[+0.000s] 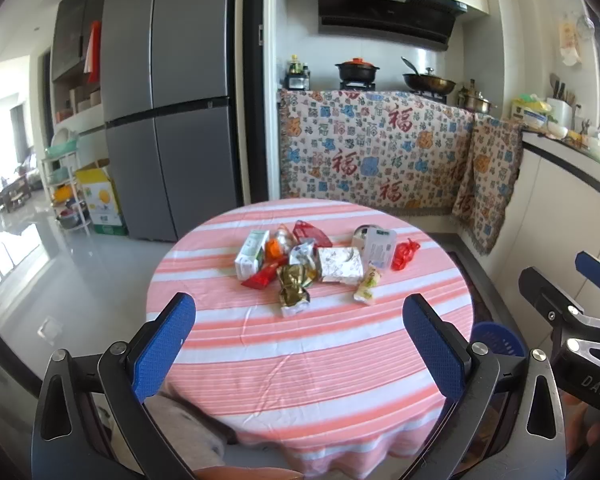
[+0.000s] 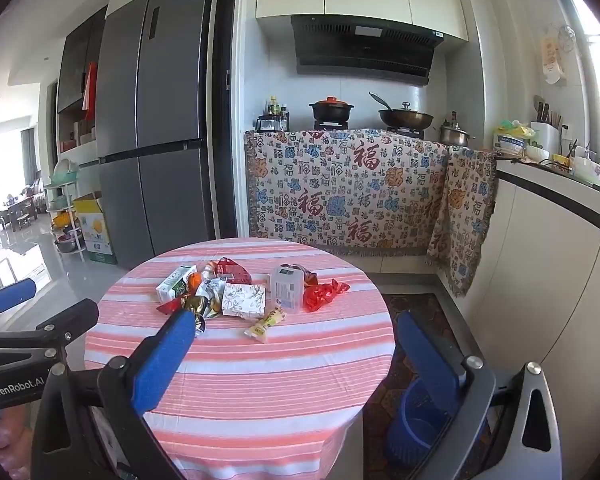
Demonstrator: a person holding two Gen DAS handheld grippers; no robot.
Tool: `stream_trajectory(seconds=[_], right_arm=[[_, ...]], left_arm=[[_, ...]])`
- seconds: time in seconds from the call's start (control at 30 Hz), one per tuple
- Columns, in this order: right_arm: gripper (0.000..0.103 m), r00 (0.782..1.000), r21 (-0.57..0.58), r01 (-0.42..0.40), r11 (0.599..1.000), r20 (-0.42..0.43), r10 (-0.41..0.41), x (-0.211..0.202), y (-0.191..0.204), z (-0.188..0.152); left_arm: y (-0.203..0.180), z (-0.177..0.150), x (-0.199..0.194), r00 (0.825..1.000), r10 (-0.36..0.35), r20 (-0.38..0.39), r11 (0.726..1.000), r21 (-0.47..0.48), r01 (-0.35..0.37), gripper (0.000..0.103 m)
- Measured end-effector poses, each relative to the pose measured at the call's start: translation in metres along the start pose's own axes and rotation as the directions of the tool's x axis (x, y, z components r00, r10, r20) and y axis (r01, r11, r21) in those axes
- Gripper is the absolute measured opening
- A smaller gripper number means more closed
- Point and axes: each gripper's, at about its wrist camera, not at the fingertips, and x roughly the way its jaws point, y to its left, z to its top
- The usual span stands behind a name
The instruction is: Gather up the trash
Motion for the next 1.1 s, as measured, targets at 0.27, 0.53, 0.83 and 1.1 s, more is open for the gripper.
stream_trajectory(seconds=[0.27, 0.53, 0.83, 1.1], right_arm=[[0.103, 1.0, 0.001, 0.005, 1.0, -0.005, -0.005, 0.0017, 0.0036, -0.0012], [0.103, 1.0, 0.006, 0.01, 1.0, -0.003, -0.01, 0.0021, 0.0045, -0.0011], [0.103, 1.0, 0.011, 0.013, 1.0, -0.002, -0.013, 0.0031, 0.0057, -0.0008], [0.103, 1.0, 0.013, 0.013, 1.0, -0.005, -0.013, 0.0044, 0.0061, -0.002]], left_arm=[[-0.0006, -0.0028, 0.0008, 1.0, 0.004, -0.001, 1.0, 0.006, -0.004, 0.103], [-0.0008, -0.0018, 0.0009, 1.0, 0.006, -0.001, 1.0, 0.008, -0.006, 0.103], [-0.0002, -0.0015, 0.0028, 1.0, 0.007, -0.005, 1.0, 0.01, -0.007, 0.103], [0.0, -0.0019, 0.0033, 1.0, 0.008, -0.006, 1.0, 0.011, -0.008, 0.103]])
